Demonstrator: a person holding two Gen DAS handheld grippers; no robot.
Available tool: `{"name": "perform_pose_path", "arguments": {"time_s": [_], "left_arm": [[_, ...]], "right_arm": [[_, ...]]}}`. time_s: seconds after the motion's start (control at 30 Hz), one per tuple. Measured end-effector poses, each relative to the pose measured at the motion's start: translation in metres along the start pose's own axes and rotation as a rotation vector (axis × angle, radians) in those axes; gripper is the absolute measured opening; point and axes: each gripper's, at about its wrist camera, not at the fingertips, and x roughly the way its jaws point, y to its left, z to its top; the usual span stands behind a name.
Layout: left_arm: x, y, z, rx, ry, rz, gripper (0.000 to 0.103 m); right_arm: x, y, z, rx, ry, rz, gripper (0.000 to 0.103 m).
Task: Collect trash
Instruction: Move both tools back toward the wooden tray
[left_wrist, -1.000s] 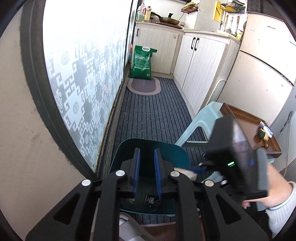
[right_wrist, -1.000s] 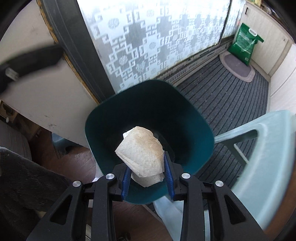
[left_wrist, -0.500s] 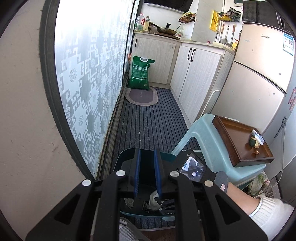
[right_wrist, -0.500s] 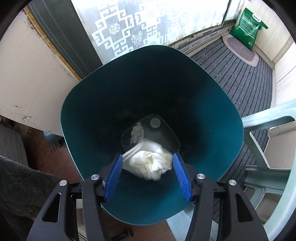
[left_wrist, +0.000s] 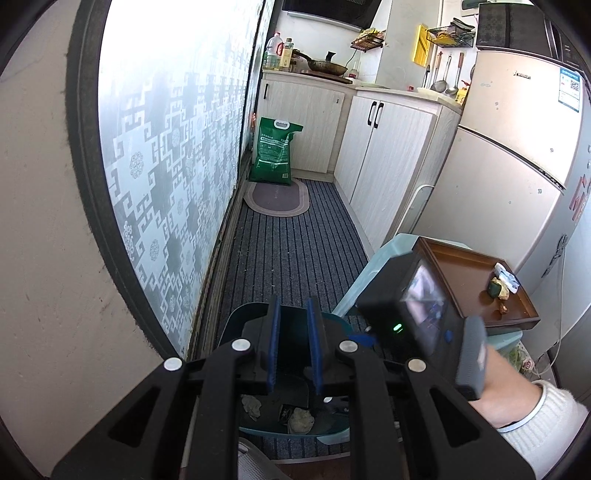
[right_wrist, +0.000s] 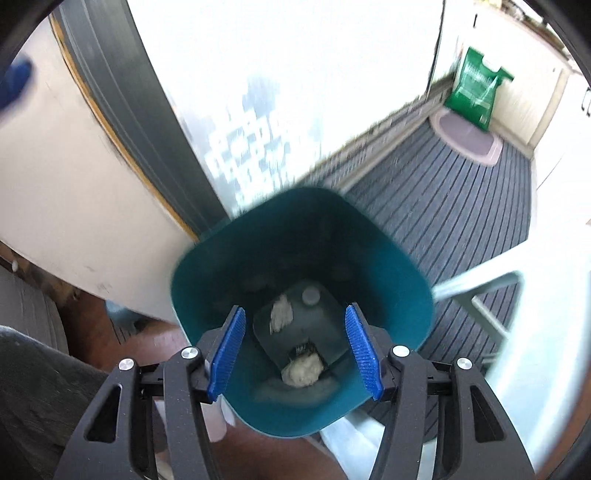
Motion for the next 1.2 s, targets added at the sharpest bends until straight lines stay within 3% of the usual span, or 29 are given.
{"name": "perform_pose_path", "arguments": {"time_s": [0.23,0.6,0.83,1.2], "left_arm": [[-0.008,-0.018,0.012,0.007,-0.036,-0.030,0.022],[0.007,-0.083,0.024,0.066,-0.042,-0.130,0.045],[0.027,-0.136,0.022,0.133,-0.007,-0.215,0.050],[0.076,-0.227,0.000,0.269,0.118,-0.351,0.055]], "right_arm": [[-0.071,-0.021,0.005,0.032,-0.158,-0.030,0.057],[-0.142,-0.091,-0.030,0.132,-0.246,-0.122,0.057],[-0.183,-0.140,-0.068,0.222,-0.294,-0.175,0.057],[-0.223,-0.193,-0.120,0.297,-0.299,-0.214,0.054]]}}
